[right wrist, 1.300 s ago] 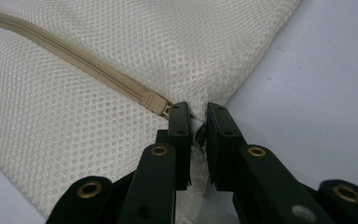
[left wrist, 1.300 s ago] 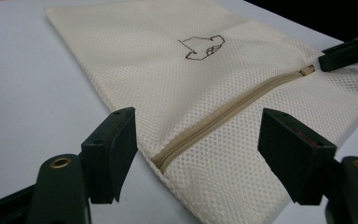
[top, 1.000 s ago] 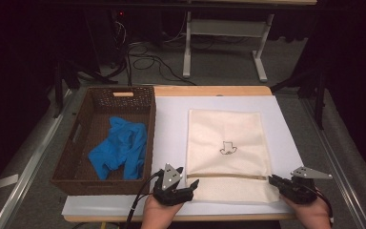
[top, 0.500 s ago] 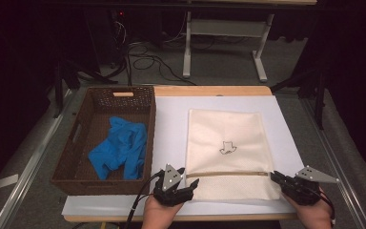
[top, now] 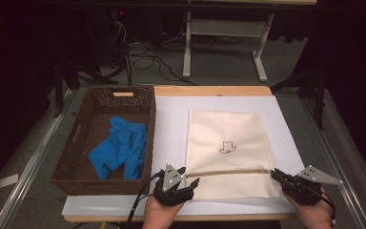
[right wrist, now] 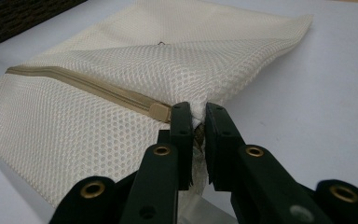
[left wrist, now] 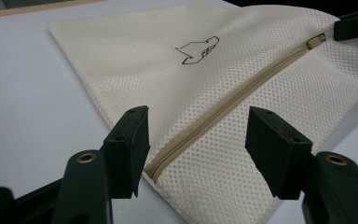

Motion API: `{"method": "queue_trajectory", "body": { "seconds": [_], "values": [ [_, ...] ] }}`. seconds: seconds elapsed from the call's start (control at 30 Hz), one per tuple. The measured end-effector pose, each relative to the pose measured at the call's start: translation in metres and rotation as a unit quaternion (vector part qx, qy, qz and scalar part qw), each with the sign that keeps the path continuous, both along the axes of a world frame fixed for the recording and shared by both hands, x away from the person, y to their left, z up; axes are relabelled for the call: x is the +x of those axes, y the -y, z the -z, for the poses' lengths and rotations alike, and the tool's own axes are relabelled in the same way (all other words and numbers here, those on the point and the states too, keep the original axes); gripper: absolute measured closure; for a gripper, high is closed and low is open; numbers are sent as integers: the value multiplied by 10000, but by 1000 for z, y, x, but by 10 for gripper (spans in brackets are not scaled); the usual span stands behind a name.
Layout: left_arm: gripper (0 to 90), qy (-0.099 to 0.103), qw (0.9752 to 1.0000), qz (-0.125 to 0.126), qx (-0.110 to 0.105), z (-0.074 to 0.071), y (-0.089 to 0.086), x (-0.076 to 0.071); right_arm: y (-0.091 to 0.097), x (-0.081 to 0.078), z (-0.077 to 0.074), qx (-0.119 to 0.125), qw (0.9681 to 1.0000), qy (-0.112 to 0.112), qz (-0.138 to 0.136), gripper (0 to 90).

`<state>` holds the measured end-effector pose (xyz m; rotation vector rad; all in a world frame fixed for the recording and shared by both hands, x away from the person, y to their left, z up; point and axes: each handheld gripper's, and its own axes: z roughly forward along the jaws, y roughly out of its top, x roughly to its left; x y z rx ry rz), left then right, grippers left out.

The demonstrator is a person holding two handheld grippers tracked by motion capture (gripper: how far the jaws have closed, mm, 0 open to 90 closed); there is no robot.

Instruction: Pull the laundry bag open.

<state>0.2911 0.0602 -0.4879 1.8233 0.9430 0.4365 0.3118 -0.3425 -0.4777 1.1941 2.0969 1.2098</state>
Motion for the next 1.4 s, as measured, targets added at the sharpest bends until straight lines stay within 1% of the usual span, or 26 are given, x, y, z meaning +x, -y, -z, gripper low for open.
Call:
{"method": "queue_trajectory", "body": {
  "seconds": [0.07,0.1,0.13,0.23,0.3,0.37,0.47,0.6,0.7,0.8,0.93,1.1,1.23,1.27,1.4],
  "values": [
    [391,-10,10000,-15,29,1,2,0,-1,-1,-1,-6,10000,3,-14,838],
    [385,-16,10000,-17,39,2,4,1,-1,-1,-1,-67,9999,52,-55,838],
    [385,-29,10000,2,73,2,5,2,-1,-1,0,-92,9999,46,-56,838],
    [387,-42,10000,29,85,4,11,4,-1,-1,-1,-118,9999,74,-86,838],
    [390,31,9999,21,119,4,16,4,0,-2,-2,-68,9999,72,-82,838],
    [380,172,9997,-27,167,3,19,3,0,-2,-2,-49,9999,100,-95,838],
    [344,207,9996,-4,193,1,24,3,1,-2,-2,-13,9999,88,-108,837],
    [297,98,9999,65,98,0,30,5,1,-1,-1,8,9999,51,-109,837],
    [295,16,9999,130,49,-1,36,7,2,-1,-2,17,9999,76,-133,837],
    [296,15,9998,203,33,-4,43,9,2,-1,-2,48,9999,69,-143,838],
    [311,-21,9995,310,-56,-7,55,13,2,-1,-3,97,9998,41,-139,838],
    [331,-70,9989,460,-73,-9,70,17,2,-1,-3,82,9998,76,-178,838],
    [369,-95,9981,606,-117,-11,82,18,3,-1,-3,123,9998,55,-167,838],
    [378,-98,9978,646,-135,-12,86,19,3,-1,-3,129,9997,79,-177,838],
    [399,-98,9971,750,-121,-14,95,20,3,-1,-4,179,9997,91,-169,838]
  ]
}}
